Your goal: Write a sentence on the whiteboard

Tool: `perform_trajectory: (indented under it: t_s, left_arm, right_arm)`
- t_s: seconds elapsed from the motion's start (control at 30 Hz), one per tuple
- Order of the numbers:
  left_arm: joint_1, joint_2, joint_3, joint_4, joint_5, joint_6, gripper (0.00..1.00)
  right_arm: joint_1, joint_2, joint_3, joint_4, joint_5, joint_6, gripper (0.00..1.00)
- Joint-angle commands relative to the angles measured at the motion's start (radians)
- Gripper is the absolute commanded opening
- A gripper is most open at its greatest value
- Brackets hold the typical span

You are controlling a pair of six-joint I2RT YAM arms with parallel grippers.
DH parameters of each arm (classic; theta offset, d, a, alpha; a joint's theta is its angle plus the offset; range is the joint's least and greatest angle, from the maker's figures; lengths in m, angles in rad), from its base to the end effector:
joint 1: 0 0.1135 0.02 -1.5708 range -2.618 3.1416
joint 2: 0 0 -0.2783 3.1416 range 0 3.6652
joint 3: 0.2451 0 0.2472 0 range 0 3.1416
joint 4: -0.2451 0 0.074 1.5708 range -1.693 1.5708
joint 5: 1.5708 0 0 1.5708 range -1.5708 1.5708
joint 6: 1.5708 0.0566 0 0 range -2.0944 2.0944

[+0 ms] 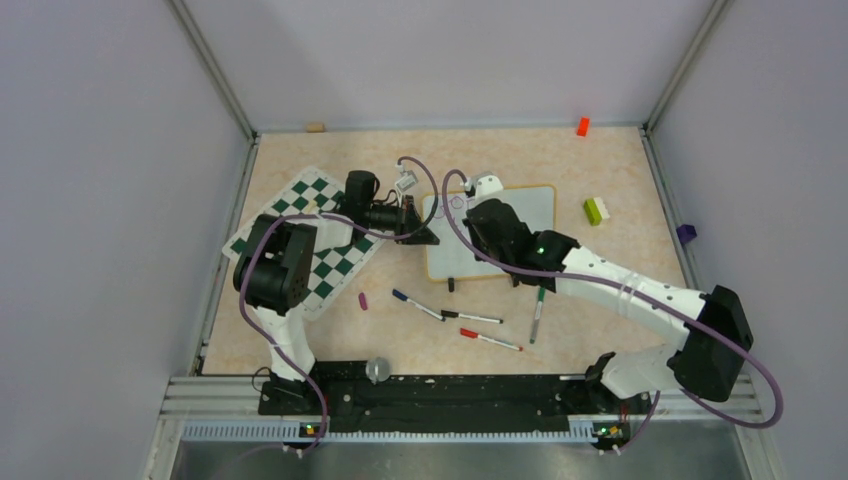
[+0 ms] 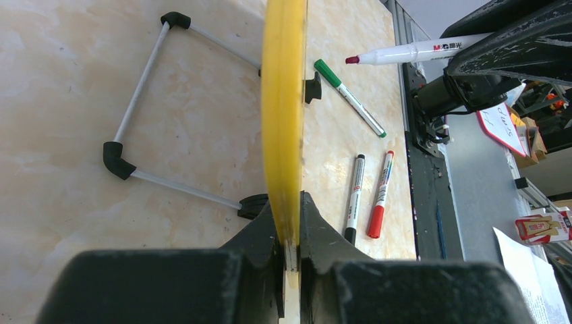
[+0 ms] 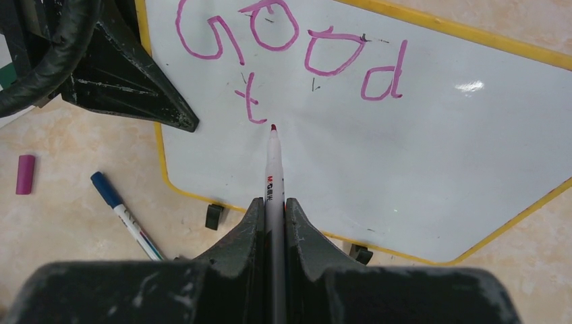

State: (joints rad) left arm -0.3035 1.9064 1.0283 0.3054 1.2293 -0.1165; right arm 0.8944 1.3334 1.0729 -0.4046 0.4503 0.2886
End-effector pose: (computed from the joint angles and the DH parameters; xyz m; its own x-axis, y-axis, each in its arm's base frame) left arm 0.3554 -0.1672 0.1797 -0.6131 0.1512 -0.7754 0.7899 0.1012 -0.6048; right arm 0.2070 0.2186 0.3031 -0.5092 -0.2249 -0.8308 -0.3576 0.9333 -0.0335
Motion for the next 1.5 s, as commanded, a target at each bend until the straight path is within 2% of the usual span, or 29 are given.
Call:
perform_trajectory:
  t_s: [0.0, 0.97, 1.47]
  left_arm:
    - [-0.02, -0.002, -0.002, -0.043, -0.03, 0.065, 0.0]
    - [-0.022, -0.001, -0.001, -0.046, -0.031, 0.067, 0.0]
    - [-0.022, -0.003, -0.001, -0.048, -0.032, 0.069, 0.0]
  right_arm:
    - [-0.006, -0.036, 0.003, 0.041, 0.012, -0.01, 0.0]
    - [-0.006, 0.074, 0.074, 0.065, 0.067, -0.033, 0.0]
    - [-0.006, 0.117, 0.09, 0.053, 0.031, -0.033, 0.0]
